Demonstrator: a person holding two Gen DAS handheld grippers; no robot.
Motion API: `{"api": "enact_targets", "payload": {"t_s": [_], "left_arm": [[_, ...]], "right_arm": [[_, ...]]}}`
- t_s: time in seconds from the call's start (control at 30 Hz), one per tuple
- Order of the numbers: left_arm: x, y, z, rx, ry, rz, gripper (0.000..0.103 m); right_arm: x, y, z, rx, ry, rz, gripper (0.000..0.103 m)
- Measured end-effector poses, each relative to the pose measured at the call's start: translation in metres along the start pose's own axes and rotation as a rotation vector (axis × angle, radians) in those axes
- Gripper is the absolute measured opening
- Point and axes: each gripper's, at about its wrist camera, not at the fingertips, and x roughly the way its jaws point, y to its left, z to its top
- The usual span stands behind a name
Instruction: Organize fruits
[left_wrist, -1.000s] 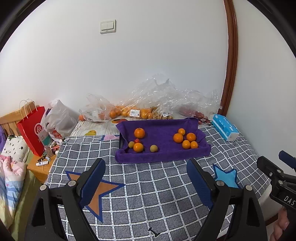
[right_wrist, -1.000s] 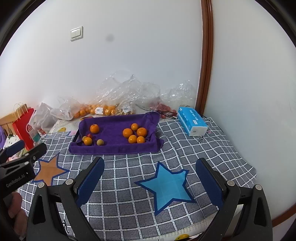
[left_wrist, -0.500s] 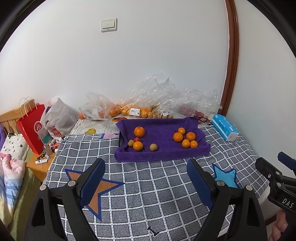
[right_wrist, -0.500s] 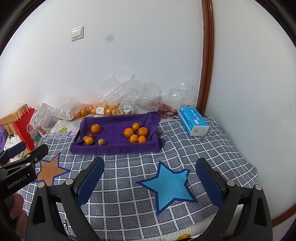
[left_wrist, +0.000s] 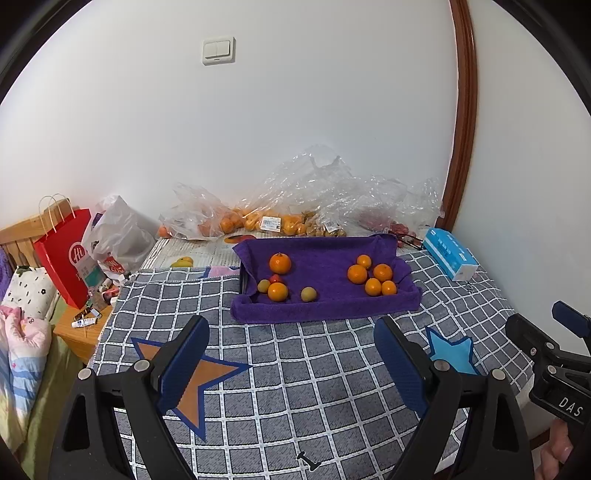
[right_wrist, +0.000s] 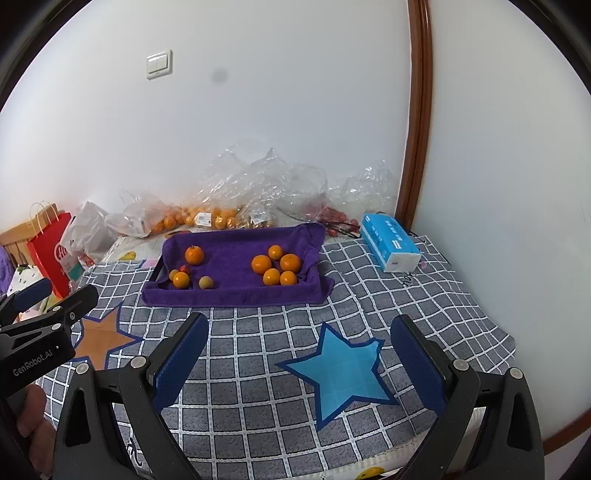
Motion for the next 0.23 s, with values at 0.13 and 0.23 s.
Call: {"api": "enact_targets", "payload": {"t_s": [0.13, 0.23], "left_arm": [[0.0005, 0.0012, -0.0004, -0.002, 0.000, 0.002, 0.091], [0.0023, 0.0028, -0.0016, 0.002, -0.002, 0.009, 0.091]], "right_arm": [[0.0003, 0.0013, 0.0002, -0.008, -0.001, -0.002, 0.098], [0.0012, 0.0017, 0.0008, -0.006, -0.004, 0.002, 0.098]]}}
